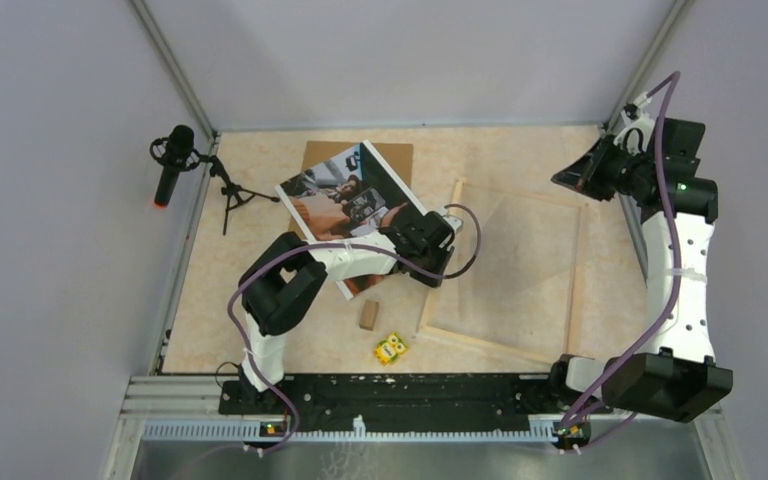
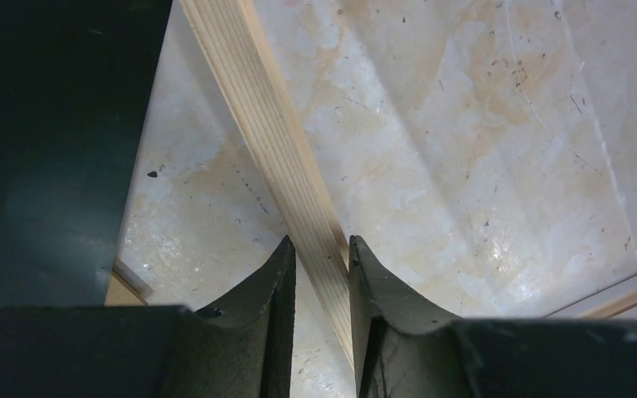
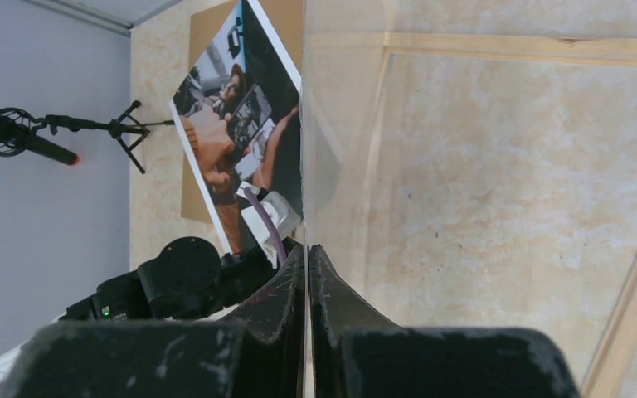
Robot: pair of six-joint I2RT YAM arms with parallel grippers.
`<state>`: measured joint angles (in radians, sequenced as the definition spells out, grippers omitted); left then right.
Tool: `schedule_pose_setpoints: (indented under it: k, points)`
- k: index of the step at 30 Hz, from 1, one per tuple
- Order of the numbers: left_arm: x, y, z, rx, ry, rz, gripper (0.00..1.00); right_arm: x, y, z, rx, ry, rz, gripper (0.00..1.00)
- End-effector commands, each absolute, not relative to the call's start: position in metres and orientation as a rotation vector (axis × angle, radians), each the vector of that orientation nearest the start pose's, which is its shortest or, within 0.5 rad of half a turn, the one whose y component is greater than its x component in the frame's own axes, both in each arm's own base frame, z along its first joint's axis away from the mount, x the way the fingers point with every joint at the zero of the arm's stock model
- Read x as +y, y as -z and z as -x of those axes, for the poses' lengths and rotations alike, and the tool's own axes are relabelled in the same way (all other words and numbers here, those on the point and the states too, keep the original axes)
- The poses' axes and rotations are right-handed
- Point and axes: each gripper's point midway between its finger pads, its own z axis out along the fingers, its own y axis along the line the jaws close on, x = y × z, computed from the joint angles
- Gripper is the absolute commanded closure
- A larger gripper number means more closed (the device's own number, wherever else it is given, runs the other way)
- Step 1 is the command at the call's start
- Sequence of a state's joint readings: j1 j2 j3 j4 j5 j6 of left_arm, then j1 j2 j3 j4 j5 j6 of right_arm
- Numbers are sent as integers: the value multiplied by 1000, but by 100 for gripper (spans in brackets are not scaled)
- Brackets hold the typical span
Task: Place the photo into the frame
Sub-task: Adjust the photo frame at the center of the board.
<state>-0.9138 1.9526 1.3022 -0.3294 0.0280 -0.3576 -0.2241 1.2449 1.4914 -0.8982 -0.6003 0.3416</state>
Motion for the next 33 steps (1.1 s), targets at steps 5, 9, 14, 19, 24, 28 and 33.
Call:
schedule_pose_setpoints:
  k: [5,9,14,19,24,28,33]
  points:
    - [-359,-41,-262,2583,561,-713,62,60,-344,-322,2062,-796,-234,100]
    - [-352,-57,-265,2595,699,-624,56,63,-343,-325,2032,-834,-272,100]
    - [-343,-71,-271,2571,875,-573,50,64,-334,-329,2012,-866,-317,100]
    - [-363,-58,-263,2620,972,-592,33,52,-336,-333,2011,-777,-358,100]
    - [-361,-32,-272,2676,817,-504,42,48,-346,-333,2005,-740,-350,100]
    - [-363,-21,-286,2681,756,-434,62,50,-347,-337,2001,-759,-344,100]
    - [-371,-19,-315,2655,720,-372,75,56,-340,-343,1989,-827,-350,100]
